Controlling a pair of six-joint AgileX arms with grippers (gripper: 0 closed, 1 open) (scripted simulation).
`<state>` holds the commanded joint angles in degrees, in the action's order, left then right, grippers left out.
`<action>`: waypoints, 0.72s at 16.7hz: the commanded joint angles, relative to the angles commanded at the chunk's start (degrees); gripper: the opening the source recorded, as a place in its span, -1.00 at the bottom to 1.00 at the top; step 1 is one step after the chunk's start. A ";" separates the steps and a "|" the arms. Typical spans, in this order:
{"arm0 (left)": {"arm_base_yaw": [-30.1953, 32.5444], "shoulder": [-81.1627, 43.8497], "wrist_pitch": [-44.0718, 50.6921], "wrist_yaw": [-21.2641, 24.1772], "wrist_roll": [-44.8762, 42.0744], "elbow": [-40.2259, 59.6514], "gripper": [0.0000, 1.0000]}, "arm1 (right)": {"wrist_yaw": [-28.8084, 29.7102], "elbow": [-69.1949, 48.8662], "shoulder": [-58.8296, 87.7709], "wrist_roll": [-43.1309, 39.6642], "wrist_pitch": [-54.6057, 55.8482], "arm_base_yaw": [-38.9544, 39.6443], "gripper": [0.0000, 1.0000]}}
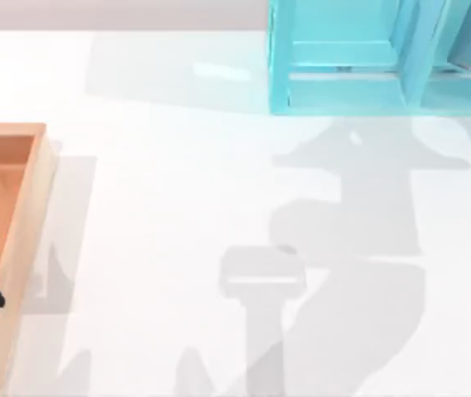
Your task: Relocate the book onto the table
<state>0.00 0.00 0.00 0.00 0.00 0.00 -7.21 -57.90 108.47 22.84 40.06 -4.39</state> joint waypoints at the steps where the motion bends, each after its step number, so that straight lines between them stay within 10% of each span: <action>1: 0.00 0.00 0.00 0.00 0.00 0.00 1.00 | -0.14 0.40 -5.63 -0.08 -0.76 -0.07 -1.00; 12: 0.00 0.00 0.00 0.00 0.00 0.00 1.00 | -1.53 16.07 -39.53 -0.05 -20.34 -1.02 -1.00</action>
<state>0.00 0.00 0.00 0.00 0.00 0.00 -8.75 -41.84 68.94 22.79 19.72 -5.41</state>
